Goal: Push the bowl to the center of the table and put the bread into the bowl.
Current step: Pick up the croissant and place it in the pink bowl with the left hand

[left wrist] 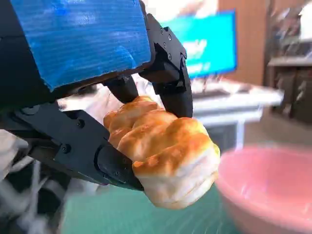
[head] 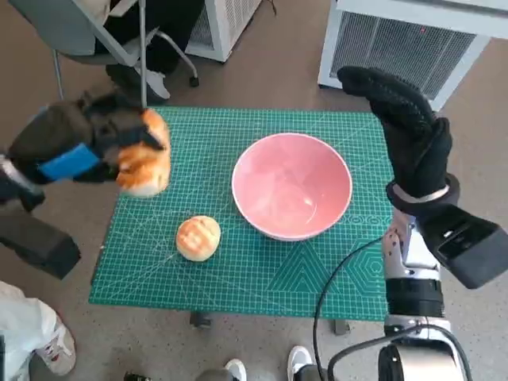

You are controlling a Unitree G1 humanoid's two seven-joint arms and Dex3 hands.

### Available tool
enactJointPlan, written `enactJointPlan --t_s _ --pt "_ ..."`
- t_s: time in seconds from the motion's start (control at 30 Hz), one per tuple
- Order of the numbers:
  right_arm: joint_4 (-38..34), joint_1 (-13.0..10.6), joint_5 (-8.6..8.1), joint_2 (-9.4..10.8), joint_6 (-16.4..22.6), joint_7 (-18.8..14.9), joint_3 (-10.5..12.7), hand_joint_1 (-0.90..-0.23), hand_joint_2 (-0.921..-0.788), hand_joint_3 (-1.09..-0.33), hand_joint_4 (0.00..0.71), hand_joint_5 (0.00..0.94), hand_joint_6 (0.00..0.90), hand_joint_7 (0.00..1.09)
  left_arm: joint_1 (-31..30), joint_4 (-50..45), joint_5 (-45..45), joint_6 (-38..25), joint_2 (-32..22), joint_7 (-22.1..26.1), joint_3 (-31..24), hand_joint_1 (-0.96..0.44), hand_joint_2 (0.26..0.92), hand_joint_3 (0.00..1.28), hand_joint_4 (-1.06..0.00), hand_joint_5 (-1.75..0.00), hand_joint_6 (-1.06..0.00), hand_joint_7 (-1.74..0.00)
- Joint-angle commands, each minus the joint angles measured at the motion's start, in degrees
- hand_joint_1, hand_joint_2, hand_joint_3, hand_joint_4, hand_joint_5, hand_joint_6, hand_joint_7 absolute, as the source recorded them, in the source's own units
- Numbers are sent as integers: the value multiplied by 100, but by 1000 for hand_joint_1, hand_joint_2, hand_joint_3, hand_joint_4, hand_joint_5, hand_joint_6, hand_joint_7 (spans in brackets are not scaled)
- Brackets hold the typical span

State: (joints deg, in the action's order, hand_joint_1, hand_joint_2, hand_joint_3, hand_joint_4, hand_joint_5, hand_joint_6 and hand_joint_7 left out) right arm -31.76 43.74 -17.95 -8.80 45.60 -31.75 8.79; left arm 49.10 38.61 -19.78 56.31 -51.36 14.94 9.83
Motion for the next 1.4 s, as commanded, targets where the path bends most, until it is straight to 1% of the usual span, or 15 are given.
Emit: enactJointPlan --t_s 0.03,0.2,0.33,0.57,0.87,1.0,1.1,1.17,1.2,1.23,1.27,1.3,1.33,1.37,1.4 --pt "118 -154 -41 -37 -146 10 -6 -566 -921 -864 206 10 -1 642 557 -90 -144 -53 421 -14 35 -1 920 106 -588 -1157 -642 -1260" --pt "172 -177 -31 -17 -151 23 -1 -567 -921 -867 204 10 -1 641 952 89 -508 -72 948 -204 202 -1 920 104 -586 -1162 -647 -1253" --pt "215 -201 -61 -6 -161 16 8 -565 -921 -864 204 11 -1 634 1253 455 -761 -133 1382 -287 406 -1 920 103 -584 -1167 -651 -1246" --pt "303 -247 -42 -12 -166 66 24 -566 -921 -864 202 12 -1 620 1684 1298 -856 -362 2081 -133 742 -1 921 95 -594 -1148 -659 -1247" --pt "501 -340 10 -23 -216 186 15 -561 -921 -863 197 13 -1 610 1937 2019 -1209 -796 2683 -321 1116 -1 920 97 -598 -1125 -657 -1265" --pt "624 -394 -15 -37 -296 219 18 -563 -921 -850 191 13 -1 595 1931 2271 -1294 -885 2886 -416 1211 -1 920 96 -597 -1145 -657 -1249" --pt "722 -438 -20 -44 -350 248 19 -562 -921 -844 186 12 -1 583 1931 2420 -1310 -1051 3002 -348 1291 -1 920 100 -592 -1173 -648 -1237" --pt "776 -467 -5 -47 -367 271 22 -562 -921 -842 182 12 -1 575 1938 2492 -1321 -1223 3066 -204 1344 -1 921 138 -557 -1199 -598 -1295" --pt "799 -479 3 -46 -374 282 21 -562 -921 -841 181 12 -1 573 1940 2513 -1324 -1297 3086 -134 1366 -70 921 163 -528 -1079 -571 -1325" --pt "824 -490 8 -42 -380 292 18 -561 -921 -841 180 12 -1 570 1936 2511 -1312 -1434 3105 23 1386 -169 921 201 -536 -810 -528 -1373" --pt "843 -498 11 -39 -387 300 15 -560 -921 -840 179 12 -1 568 1932 2505 -1300 -1533 3117 135 1399 -128 892 186 -482 -543 -438 -1073" --pt "866 -506 12 -33 -397 310 11 -558 -921 -840 179 12 -1 565 1921 2460 -1285 -1710 3121 344 1418 -99 890 144 -460 -349 -429 -786" --pt "888 -514 13 -29 -406 318 8 -556 -921 -841 179 12 -1 565 1910 2417 -1271 -1839 3122 495 1430 -93 884 119 -405 -279 -403 -651" --pt "908 -518 14 -25 -419 328 4 -553 -921 -843 178 13 -1 563 1898 2367 -1250 -1975 3123 661 1438 -85 877 81 -325 -179 -368 -449" --pt "927 -524 15 -24 -430 338 0 -550 -921 -844 178 13 -1 562 1884 2318 -1232 -2072 3122 782 1438 -88 866 53 -242 -114 -326 -301"
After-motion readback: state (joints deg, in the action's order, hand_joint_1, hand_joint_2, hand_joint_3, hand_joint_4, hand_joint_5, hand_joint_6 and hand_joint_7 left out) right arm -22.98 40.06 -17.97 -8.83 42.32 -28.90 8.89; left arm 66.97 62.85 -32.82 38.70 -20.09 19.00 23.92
